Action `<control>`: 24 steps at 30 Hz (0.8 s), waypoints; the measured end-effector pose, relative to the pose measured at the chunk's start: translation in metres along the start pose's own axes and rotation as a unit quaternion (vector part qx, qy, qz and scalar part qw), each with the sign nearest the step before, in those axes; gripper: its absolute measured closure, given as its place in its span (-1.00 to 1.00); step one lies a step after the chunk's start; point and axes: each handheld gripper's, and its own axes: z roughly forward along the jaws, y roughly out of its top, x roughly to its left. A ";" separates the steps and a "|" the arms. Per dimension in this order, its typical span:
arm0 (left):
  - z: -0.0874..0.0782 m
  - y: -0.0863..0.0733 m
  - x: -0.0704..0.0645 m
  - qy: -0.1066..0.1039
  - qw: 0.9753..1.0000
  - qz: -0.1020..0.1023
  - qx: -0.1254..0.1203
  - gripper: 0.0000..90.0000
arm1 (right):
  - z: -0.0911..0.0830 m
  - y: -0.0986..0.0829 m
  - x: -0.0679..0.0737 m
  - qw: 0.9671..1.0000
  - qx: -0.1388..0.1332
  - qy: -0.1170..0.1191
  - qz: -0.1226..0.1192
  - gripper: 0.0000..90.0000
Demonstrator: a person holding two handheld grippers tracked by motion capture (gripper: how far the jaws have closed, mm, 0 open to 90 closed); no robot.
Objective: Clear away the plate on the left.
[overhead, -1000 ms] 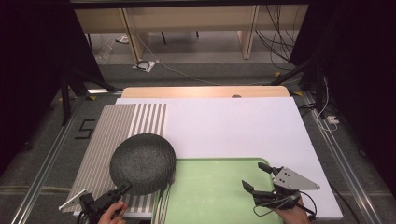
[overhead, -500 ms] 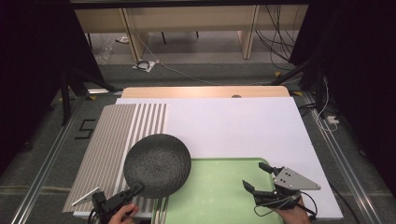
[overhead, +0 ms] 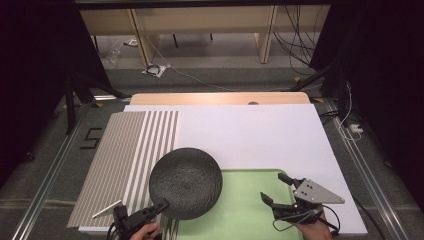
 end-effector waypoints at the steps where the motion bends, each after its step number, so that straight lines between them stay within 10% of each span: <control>1: 0.001 -0.001 0.000 0.000 1.000 0.000 0.004 0.90 | 0.000 0.000 0.000 1.000 0.000 0.000 0.000 -0.54; 24: 0.023 -0.026 -0.003 0.014 0.998 0.017 0.065 0.90 | -0.001 0.000 0.000 1.000 -0.001 0.000 -0.001 -0.54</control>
